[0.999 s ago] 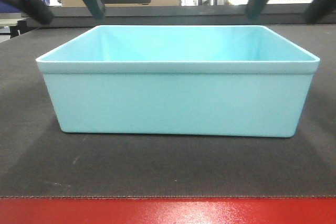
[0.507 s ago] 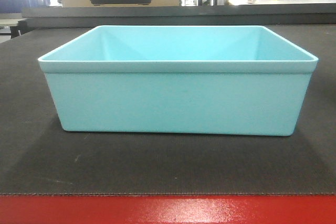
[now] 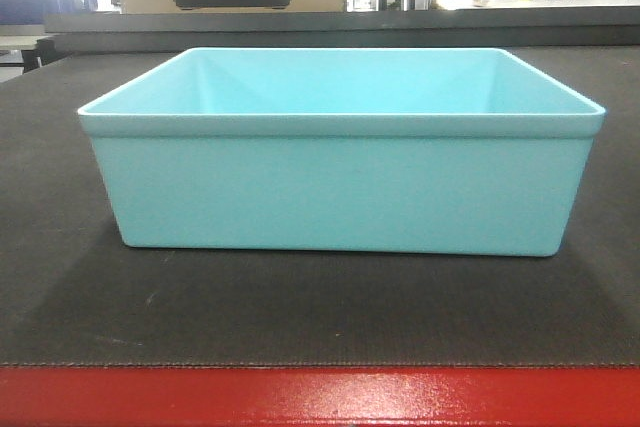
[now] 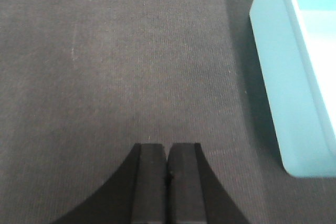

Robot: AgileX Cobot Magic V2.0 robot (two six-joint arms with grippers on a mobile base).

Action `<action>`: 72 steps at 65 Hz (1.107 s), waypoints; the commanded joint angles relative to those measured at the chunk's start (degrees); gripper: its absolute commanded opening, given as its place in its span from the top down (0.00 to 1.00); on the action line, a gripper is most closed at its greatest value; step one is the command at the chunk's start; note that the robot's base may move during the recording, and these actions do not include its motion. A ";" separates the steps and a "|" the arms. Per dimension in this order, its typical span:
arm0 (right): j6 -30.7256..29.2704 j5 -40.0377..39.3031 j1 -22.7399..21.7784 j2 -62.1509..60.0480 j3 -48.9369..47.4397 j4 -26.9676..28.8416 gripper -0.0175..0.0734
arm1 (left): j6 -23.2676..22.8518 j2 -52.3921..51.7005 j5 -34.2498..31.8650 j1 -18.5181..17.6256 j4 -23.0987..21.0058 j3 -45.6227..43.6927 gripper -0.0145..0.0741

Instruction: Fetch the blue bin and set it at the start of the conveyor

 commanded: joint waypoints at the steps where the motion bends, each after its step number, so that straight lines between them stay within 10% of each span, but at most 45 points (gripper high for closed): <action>1: -0.52 -3.90 -0.37 -6.93 2.84 -1.19 0.98 | 0.19 -5.93 -2.82 0.03 -0.35 3.41 0.96; 31: -0.52 -6.11 -0.37 -42.24 4.54 -4.39 0.99 | 0.19 -35.73 -2.94 0.03 -0.35 5.70 0.96; 72: -0.52 -6.11 -0.37 -44.97 4.54 -4.39 0.99 | 0.19 -37.78 -2.94 0.03 -0.35 5.70 0.96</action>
